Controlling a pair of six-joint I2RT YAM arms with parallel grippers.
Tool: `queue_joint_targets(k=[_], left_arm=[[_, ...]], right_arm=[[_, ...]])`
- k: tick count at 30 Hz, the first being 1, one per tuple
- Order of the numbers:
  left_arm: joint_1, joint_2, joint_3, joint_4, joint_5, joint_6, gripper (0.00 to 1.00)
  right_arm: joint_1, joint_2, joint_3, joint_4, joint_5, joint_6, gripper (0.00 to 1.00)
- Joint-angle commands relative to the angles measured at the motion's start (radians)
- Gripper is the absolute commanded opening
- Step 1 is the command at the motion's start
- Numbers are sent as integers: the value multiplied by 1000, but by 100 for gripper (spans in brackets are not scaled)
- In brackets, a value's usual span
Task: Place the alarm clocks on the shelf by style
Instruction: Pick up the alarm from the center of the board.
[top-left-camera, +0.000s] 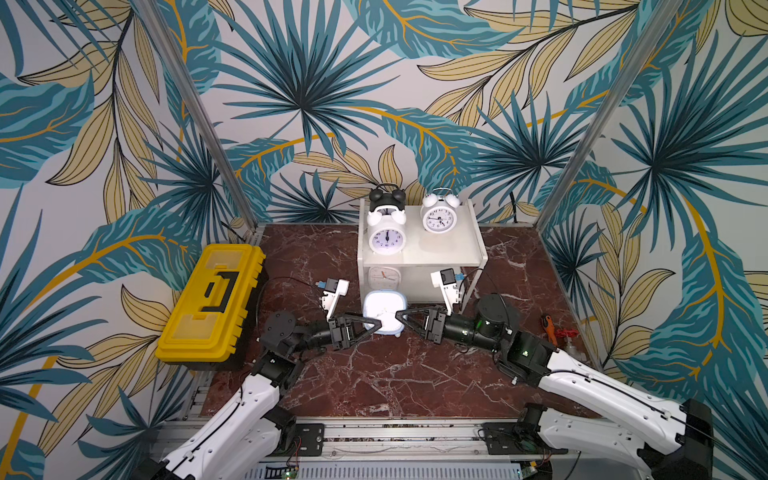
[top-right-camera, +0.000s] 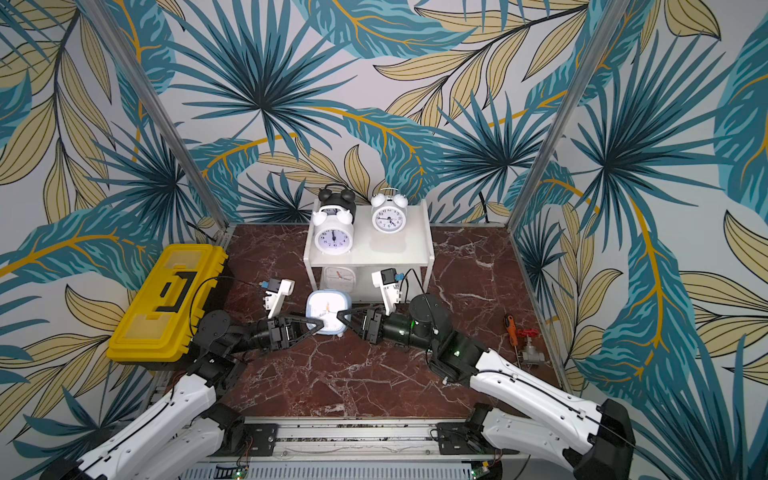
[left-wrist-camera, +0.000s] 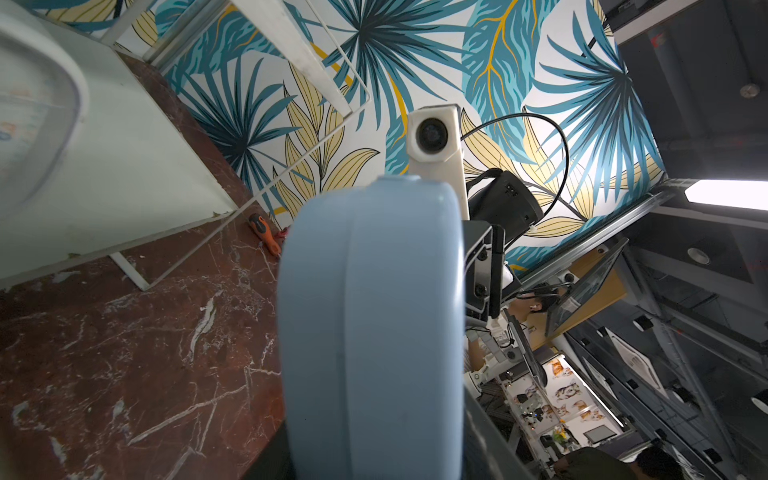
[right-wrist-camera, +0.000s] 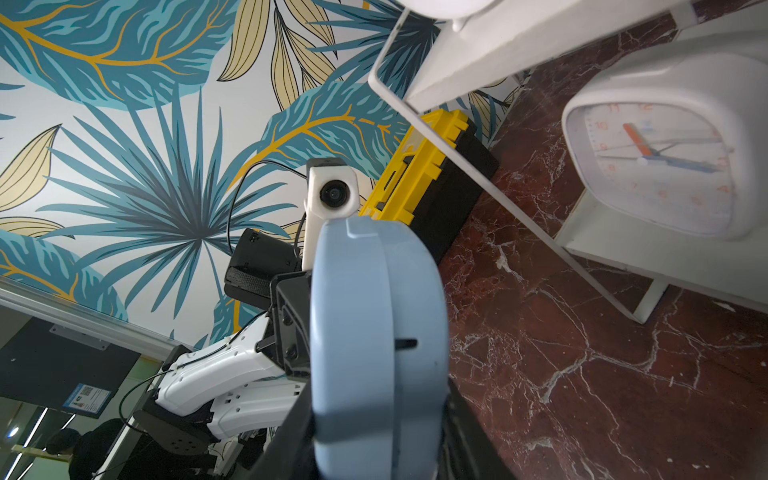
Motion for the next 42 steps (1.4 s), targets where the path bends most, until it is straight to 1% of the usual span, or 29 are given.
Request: queue_joint_targets(k=[1, 3, 5, 6, 7, 9, 10, 13, 17, 22, 28, 35, 38, 42], left_arm=[[4, -8, 60, 27, 8, 41, 37], [4, -9, 65, 22, 14, 45, 32], [4, -9, 72, 2, 18, 56, 29], [4, -10, 73, 1, 20, 56, 29], [4, -10, 73, 2, 21, 56, 29], [4, -10, 73, 8, 21, 51, 29], [4, -10, 72, 13, 24, 46, 29], [4, -9, 73, 26, 28, 37, 29], [4, -8, 75, 33, 33, 32, 29], [4, -7, 75, 59, 42, 9, 29], [3, -1, 69, 103, 57, -24, 29], [3, 18, 69, 160, 87, -57, 27], [2, 36, 72, 181, 98, -70, 28], [4, 51, 73, 202, 97, -76, 28]], right_arm=[[-6, -13, -10, -19, -10, 5, 21], [-11, -10, 4, -43, -43, -7, 25], [-14, -8, 26, -94, -67, -34, 34], [-16, -10, 36, -125, -77, -50, 41], [-17, -15, 44, -151, -84, -67, 51], [-17, -31, 45, -180, -95, -91, 61], [-18, -40, 45, -193, -96, -104, 65], [-20, -55, 49, -226, -95, -132, 68], [-28, -53, 50, -225, -107, -140, 67], [-35, -27, 65, -203, -136, -137, 63], [-43, 9, 93, -190, -160, -130, 63], [-57, 13, 101, -194, -186, -127, 58], [-59, 9, 102, -200, -196, -129, 50], [-59, 8, 115, -223, -205, -143, 34]])
